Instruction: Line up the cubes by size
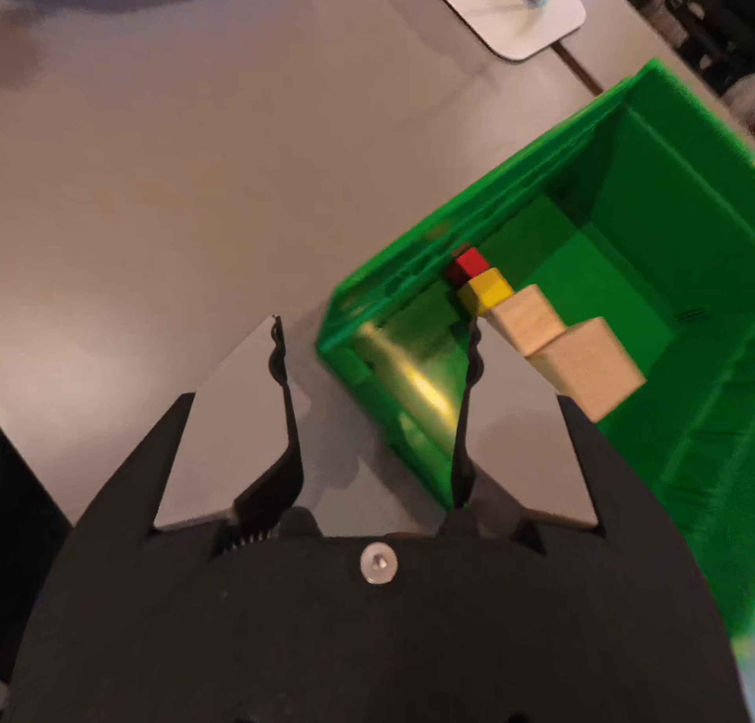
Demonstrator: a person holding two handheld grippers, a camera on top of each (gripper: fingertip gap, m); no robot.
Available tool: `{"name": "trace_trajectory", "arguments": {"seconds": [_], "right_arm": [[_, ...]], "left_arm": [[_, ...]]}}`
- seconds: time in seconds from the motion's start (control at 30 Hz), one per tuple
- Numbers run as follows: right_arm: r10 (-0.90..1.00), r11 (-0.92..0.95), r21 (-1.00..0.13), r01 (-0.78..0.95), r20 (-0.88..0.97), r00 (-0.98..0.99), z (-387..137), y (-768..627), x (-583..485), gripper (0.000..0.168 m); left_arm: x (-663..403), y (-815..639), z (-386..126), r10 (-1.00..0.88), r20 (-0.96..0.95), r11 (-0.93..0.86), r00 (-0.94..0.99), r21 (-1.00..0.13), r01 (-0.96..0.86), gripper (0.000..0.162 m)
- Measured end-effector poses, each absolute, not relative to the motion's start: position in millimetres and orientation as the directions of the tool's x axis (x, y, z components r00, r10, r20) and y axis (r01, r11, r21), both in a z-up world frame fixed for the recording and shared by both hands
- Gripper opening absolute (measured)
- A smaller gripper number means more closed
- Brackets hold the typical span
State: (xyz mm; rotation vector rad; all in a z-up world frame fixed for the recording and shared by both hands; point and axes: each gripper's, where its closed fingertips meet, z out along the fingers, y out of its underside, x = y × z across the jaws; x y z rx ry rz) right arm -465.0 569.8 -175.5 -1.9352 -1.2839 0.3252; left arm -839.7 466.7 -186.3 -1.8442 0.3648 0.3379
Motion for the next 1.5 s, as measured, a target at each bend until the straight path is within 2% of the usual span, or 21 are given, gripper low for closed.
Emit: {"name": "trace_trajectory", "arguments": {"seconds": [0.1,0.13,0.17,0.2,0.23,0.3,0.37,0.47,0.57,0.87,1.0,1.1,1.2,1.3,1.5], "right_arm": [[0.809,-0.284,-0.757,0.588,0.14,0.571,-194.0,562.0,-489.4,0.085],[0.785,-0.289,-0.758,0.584,0.162,0.598,-198.7,566.8,-494.5,0.078],[0.757,-0.29,-0.751,0.593,0.199,0.622,-202.9,574.0,-496.5,0.06],[0.713,-0.281,-0.745,0.605,0.26,0.651,-204.7,584.9,-494.1,0.042],[0.688,-0.257,-0.743,0.617,0.308,0.657,-204.2,592.1,-493.5,0.027],[0.641,-0.305,-0.75,0.586,0.294,0.709,-202.9,593.6,-491.7,0.021],[0.601,-0.312,-0.739,0.597,0.333,0.726,-203.5,584.5,-488.3,0.014],[0.615,-0.298,-0.766,0.57,0.302,0.728,-202.5,556.1,-505.7,0.011],[0.625,-0.282,-0.769,0.573,0.306,0.718,-202.4,529.3,-543.5,0.012],[0.686,-0.225,-0.793,0.566,0.283,0.67,-201.6,471.7,-715.1,0.014],[0.736,-0.213,-0.789,0.576,0.258,0.625,-202.0,453.9,-798.9,0.015],[0.754,-0.203,-0.796,0.571,0.245,0.61,-201.8,448.4,-846.0,0.015],[0.764,-0.219,-0.803,0.555,0.213,0.609,-201.8,447.9,-877.1,0.015],[0.769,-0.246,-0.812,0.529,0.169,0.617,-197.5,446.1,-889.0,0.015],[0.787,-0.169,-0.922,0.347,0.086,0.61,-155.4,435.6,-870.3,0.031]], "left_arm": [[-827.4,474.8,-180.9,-0.038,-0.364,-0.272,0.93,-0.892,-0.361,0.069],[-824.0,479.9,-186.4,-0.049,-0.371,-0.304,0.927,-0.879,-0.368,0.067],[-821.6,485.5,-193.4,-0.071,-0.398,-0.337,0.915,-0.853,-0.397,0.058],[-820.6,490.5,-200.8,-0.101,-0.436,-0.37,0.894,-0.818,-0.441,0.039],[-821.6,495.1,-204.4,-0.122,-0.473,-0.388,0.873,-0.787,-0.48,0.012],[-833.3,498.7,-202.9,-0.091,-0.502,-0.422,0.86,-0.763,-0.49,0.008],[-837.3,491.2,-186.6,-0.069,-0.402,-0.363,0.913,-0.843,-0.398,0.003],[-835.4,477.2,-155.1,-0.106,-0.214,-0.272,0.971,-0.933,-0.235,0.002],[-824.9,467.3,-110.1,-0.127,-0.108,-0.199,0.986,-0.971,-0.132,0.003],[-755.2,432.1,42.0,-0.206,-0.139,0.029,0.969,-0.99,-0.136,0.005],[-688.1,426.8,75.2,-0.268,-0.215,0.082,0.939,-0.976,-0.2,0.005],[-632.7,431.2,72.8,-0.333,-0.241,0.1,0.912,-0.97,-0.22,0.004],[-581.6,444.3,49.1,-0.39,-0.238,0.072,0.889,-0.971,-0.228,0.005],[-535.4,458.9,6.8,-0.44,-0.251,0.015,0.862,-0.962,-0.273,0.005],[-481.7,476.5,-87.4,-0.526,-0.208,-0.149,0.825,-0.932,-0.331,0.006]]}}
